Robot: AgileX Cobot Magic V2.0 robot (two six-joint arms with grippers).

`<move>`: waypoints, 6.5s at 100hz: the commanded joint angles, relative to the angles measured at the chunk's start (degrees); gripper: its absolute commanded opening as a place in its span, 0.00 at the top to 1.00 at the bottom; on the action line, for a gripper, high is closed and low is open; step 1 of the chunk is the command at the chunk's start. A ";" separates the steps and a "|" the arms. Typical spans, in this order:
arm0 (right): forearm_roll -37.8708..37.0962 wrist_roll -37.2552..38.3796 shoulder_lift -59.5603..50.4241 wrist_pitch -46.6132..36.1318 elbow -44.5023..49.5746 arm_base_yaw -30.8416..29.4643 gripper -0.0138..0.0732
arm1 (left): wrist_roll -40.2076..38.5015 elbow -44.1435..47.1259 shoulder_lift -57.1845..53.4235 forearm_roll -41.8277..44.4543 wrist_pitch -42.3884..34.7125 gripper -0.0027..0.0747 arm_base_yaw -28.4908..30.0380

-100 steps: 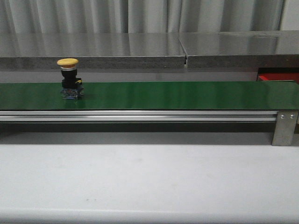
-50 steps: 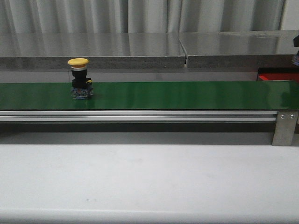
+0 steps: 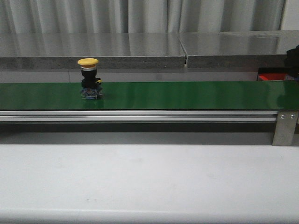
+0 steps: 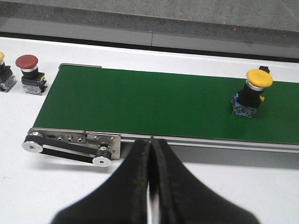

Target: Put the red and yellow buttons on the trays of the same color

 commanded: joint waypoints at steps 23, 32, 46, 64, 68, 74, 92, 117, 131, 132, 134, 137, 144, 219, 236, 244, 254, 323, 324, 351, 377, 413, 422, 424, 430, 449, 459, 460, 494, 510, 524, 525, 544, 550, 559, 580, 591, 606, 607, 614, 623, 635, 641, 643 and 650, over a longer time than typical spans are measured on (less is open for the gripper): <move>2.43 -0.64 -3.39 1.14 -2.12 -0.27 0.58 | 0.07 -1.57 -0.11 -1.61 -3.43 0.99 -0.33; 2.43 -0.64 -3.37 1.20 -2.12 -0.27 0.58 | 0.07 -1.57 -0.11 -1.61 -3.43 0.99 -0.33; 2.27 -0.64 -3.37 1.20 -2.12 -0.27 0.48 | 0.07 -1.57 -0.11 -1.61 -3.43 0.99 -0.33; 2.27 -0.64 -3.37 1.32 -2.12 -0.27 0.31 | 0.07 -1.57 -0.11 -1.61 -3.43 0.99 -0.33; 2.27 -0.64 -3.37 1.32 -2.12 -0.27 0.28 | 0.07 -1.57 -0.11 -1.61 -3.43 0.99 -0.33; 2.27 -0.64 -3.37 1.26 -2.12 -0.27 0.24 | 0.07 -1.57 -0.11 -1.61 -3.43 0.99 -0.33; 2.27 -0.64 -3.60 0.33 -2.12 -0.27 0.16 | 0.07 -1.57 -0.11 -1.61 -3.43 0.99 -0.33; 2.27 -0.64 -7.98 -0.15 -2.12 -0.32 0.15 | 0.07 -1.57 -0.11 -1.61 -3.43 0.99 -0.33; 1.39 -0.58 -11.66 5.00 -2.12 -0.37 0.15 | 0.07 -1.57 -0.11 -1.61 -3.43 0.99 -0.33; 1.17 -0.52 -11.83 6.11 -2.12 -0.37 0.15 | 0.07 -1.57 -0.11 -1.61 -3.43 0.99 -0.33; 0.57 -0.52 -12.44 7.88 -2.12 -0.37 0.15 | 0.07 -1.57 -0.11 -1.61 -3.43 0.99 -0.33; -0.32 -0.22 -13.25 10.29 -2.12 -0.37 0.15 | 0.07 -1.57 -0.11 -1.61 -3.43 0.99 -0.33; -3.45 1.45 -15.28 15.06 -2.12 -0.32 0.16 | 0.07 -1.57 -0.11 -1.61 -3.43 0.99 -0.33; -33.66 15.96 -24.11 46.14 -1.57 10.71 0.16 | 0.07 -1.57 -0.11 -1.61 -3.43 0.99 -0.33; -37.02 15.96 -23.87 44.65 -1.57 17.33 0.16 | 0.07 -1.57 -0.11 -1.61 -3.43 0.99 -0.33; -37.90 15.96 -23.70 43.57 -1.57 20.29 0.16 | 0.07 -1.57 -0.11 -1.61 -3.43 0.99 -0.33; -38.95 15.96 -23.63 42.13 -1.57 23.37 0.16 | 0.07 -1.57 -0.11 -1.61 -3.43 0.99 -0.33; -39.63 15.87 -19.23 36.29 -1.55 31.22 0.16 | 0.07 -1.57 -0.11 -1.61 -3.54 0.99 -0.33; -39.63 15.74 -19.23 36.24 -1.55 31.22 0.16 | 0.07 -1.57 -0.11 -1.61 -3.54 0.99 -0.33; -39.50 14.71 -18.36 36.06 -1.55 31.22 0.16 | 0.07 -1.57 -0.11 -1.61 -3.54 0.99 -0.33; -38.93 13.08 -18.18 35.87 -1.55 31.11 0.16 | 0.07 -1.57 -0.11 -1.61 -3.54 0.99 -0.33; -35.11 10.20 -16.74 35.55 -1.55 30.47 0.16 | 0.07 -1.57 -0.11 -1.61 -3.54 0.99 -0.33; -34.88 9.87 -16.39 35.22 -1.55 30.47 0.16 | 0.07 -1.57 -0.11 -1.61 -3.54 0.99 -0.33; -34.88 9.77 -16.30 35.13 -1.55 30.47 0.16 | 0.07 -1.57 -0.11 -1.61 -3.54 0.99 -0.33; -34.69 9.58 -15.89 34.87 -1.55 30.47 0.16 | 0.07 -1.57 -0.11 -1.61 -3.54 0.99 -0.33; -33.60 8.74 -14.78 34.57 -1.55 30.47 0.16 | 0.07 -1.57 -0.11 -1.61 -3.54 0.99 -0.33; -33.50 8.74 -14.78 34.14 -1.55 30.47 0.21 | 0.07 -1.57 -0.11 -1.61 -3.54 0.99 -0.33; -33.50 8.74 -14.78 34.05 -1.55 30.47 0.22 | 0.07 -1.57 -0.11 -1.61 -3.54 0.99 -0.33; -33.55 8.79 -14.78 34.63 -1.55 29.21 0.60 | 0.07 -1.57 -0.11 -1.61 -3.54 0.99 -0.33; -34.52 11.21 -16.19 35.55 -1.55 27.46 0.64 | 0.07 -1.57 -0.11 -1.61 -3.54 0.99 -0.33; -36.72 14.96 -19.57 37.38 -1.55 24.99 0.64 | 0.07 -1.57 -0.11 -1.61 -3.54 0.99 -0.33; -36.82 15.30 -19.76 37.48 -1.55 24.83 0.64 | 0.07 -1.57 -0.11 -1.61 -3.54 0.99 -0.33; -38.48 18.80 -26.59 39.48 -1.55 20.02 0.64 | 0.07 -1.57 -0.11 -1.61 -3.54 0.99 -0.33; -39.95 20.10 -28.98 39.79 -1.55 17.97 0.64 | 0.07 -1.57 -0.11 -1.61 -3.54 0.99 -0.33; -41.01 21.83 -32.13 40.57 -1.55 14.41 0.64 | 0.07 -1.57 -0.11 -1.61 -3.54 0.99 -0.33; -40.87 24.39 -37.78 42.42 -0.03 3.59 0.64 | 0.07 -1.57 -0.11 -1.61 -3.54 0.99 -0.33; -39.05 24.51 -39.71 39.99 3.16 -2.88 0.64 | 0.07 -1.57 -0.11 -1.61 -3.54 0.99 -0.33; -33.07 24.45 -40.73 35.37 8.45 -12.36 0.64 | 0.07 -1.57 -0.11 -1.61 -3.54 0.99 -0.33; -32.72 24.45 -40.73 35.24 8.70 -12.74 0.64 | 0.07 -1.57 -0.11 -1.61 -3.54 0.99 -0.33; -29.49 24.03 -40.73 33.89 11.64 -16.08 0.64 | 0.07 -1.57 -0.11 -1.61 -3.54 0.99 -0.33; -26.09 23.74 -40.73 33.26 16.21 -19.02 0.64 | 0.07 -1.57 -0.11 -1.61 -3.54 0.99 -0.33; -24.70 23.00 -42.46 31.16 23.89 -20.78 0.64 | 0.07 -1.57 -0.11 -1.61 -3.54 0.99 -0.33; -24.70 21.58 -44.95 26.94 28.53 -20.87 0.64 | 0.07 -1.57 -0.11 -1.61 -3.54 0.99 -0.33; -24.70 20.79 -45.96 25.35 30.35 -20.87 0.64 | 0.07 -1.57 -0.11 -1.61 -3.54 0.99 -0.33; -24.28 17.93 -49.86 20.10 36.28 -20.87 0.64 | 0.07 -1.57 -0.11 -1.61 -3.54 0.99 -0.33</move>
